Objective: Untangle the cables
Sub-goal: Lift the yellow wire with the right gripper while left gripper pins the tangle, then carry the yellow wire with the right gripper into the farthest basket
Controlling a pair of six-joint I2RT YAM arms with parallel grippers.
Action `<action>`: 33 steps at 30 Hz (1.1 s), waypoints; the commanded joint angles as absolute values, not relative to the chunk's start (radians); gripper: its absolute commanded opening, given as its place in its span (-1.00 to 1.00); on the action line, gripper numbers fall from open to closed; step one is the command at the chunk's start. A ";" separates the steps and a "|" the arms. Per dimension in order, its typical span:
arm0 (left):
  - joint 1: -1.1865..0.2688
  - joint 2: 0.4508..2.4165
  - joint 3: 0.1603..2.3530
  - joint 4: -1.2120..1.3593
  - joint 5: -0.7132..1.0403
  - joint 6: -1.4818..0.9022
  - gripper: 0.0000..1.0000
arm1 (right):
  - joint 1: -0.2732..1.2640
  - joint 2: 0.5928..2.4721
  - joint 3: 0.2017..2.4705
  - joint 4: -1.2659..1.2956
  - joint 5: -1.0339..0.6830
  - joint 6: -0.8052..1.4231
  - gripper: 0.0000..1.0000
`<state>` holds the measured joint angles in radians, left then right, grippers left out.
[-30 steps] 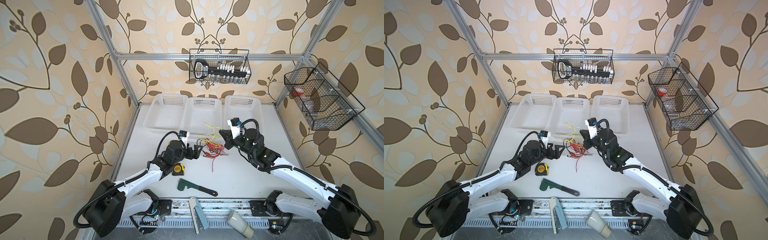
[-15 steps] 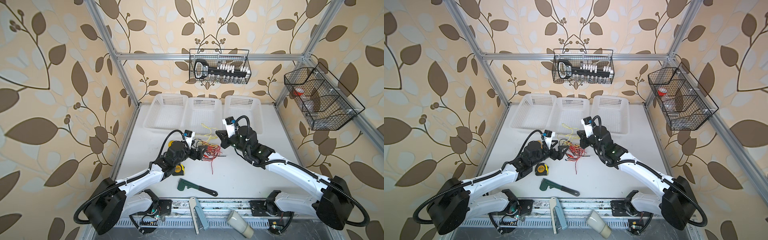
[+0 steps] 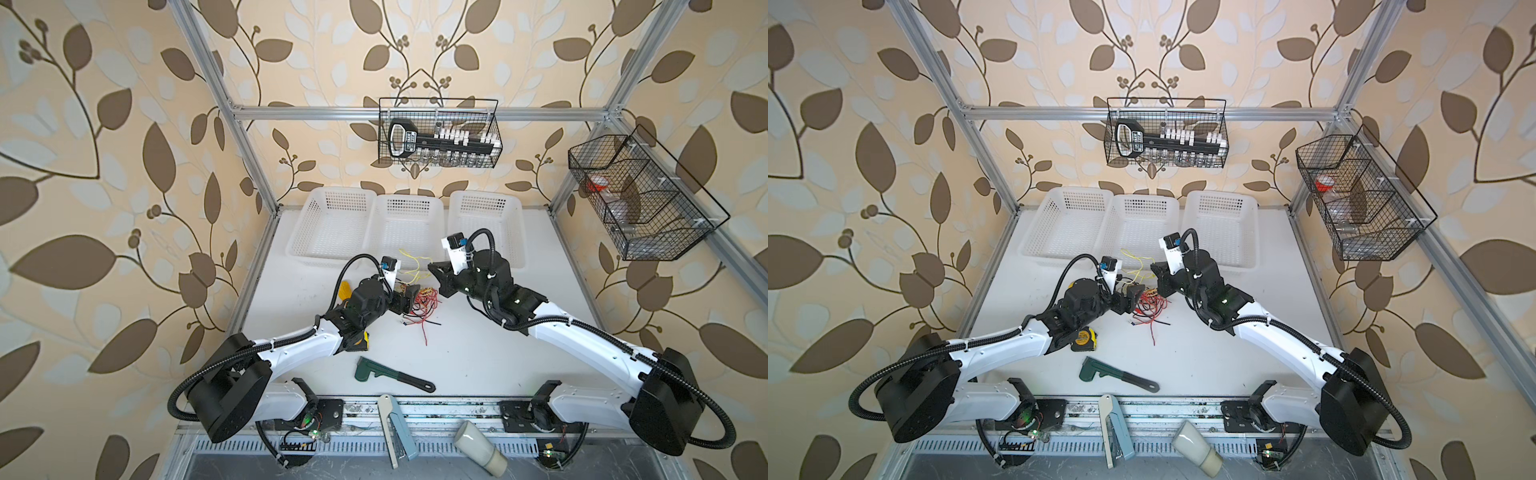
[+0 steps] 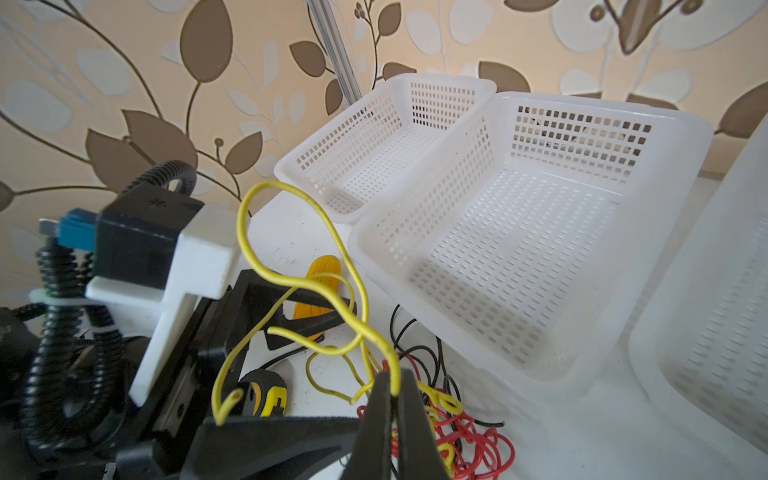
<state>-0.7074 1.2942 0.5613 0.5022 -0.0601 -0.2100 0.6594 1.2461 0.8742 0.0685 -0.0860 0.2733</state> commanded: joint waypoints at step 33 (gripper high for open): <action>-0.713 1.281 0.621 0.498 0.054 -0.267 -1.00 | 0.616 1.393 0.782 0.131 0.032 0.452 -1.00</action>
